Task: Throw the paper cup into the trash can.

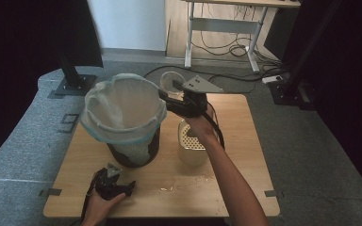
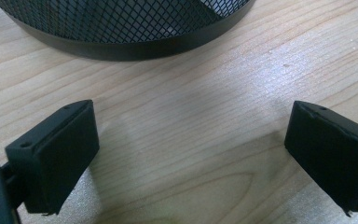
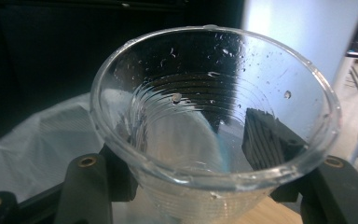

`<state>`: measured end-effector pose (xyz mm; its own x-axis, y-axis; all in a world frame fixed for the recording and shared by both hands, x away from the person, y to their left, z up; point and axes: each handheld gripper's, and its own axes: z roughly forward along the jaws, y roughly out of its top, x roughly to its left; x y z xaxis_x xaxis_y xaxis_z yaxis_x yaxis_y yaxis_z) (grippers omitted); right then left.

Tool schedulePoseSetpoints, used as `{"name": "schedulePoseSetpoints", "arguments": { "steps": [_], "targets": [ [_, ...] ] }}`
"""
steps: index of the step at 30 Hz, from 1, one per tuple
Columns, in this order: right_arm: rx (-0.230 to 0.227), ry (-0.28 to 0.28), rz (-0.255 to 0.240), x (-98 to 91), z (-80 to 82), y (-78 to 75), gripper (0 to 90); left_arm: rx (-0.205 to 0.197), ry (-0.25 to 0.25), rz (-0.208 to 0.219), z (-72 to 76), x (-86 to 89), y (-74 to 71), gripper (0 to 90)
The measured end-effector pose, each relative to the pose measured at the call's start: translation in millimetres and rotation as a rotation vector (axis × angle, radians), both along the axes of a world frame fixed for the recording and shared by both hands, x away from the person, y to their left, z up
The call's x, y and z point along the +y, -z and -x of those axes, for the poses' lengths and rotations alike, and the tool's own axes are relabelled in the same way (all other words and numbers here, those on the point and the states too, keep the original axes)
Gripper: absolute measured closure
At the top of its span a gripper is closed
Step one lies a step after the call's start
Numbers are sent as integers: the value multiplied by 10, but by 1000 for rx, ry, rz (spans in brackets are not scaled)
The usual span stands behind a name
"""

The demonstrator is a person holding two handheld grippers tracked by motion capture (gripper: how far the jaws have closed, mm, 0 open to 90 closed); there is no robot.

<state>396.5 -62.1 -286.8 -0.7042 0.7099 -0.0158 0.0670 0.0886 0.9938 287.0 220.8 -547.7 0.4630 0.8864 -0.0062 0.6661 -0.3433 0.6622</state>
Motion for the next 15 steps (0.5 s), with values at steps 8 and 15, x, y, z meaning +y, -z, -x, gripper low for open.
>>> {"name": "schedulePoseSetpoints", "arguments": {
  "steps": [8,15],
  "targets": [
    [6,-84,32,516,-61,-69,387,1,0,0,1,0,-1,25],
    [88,-145,57,806,-147,-61,128,1,4,1,9,1,0,25]
  ]
}}
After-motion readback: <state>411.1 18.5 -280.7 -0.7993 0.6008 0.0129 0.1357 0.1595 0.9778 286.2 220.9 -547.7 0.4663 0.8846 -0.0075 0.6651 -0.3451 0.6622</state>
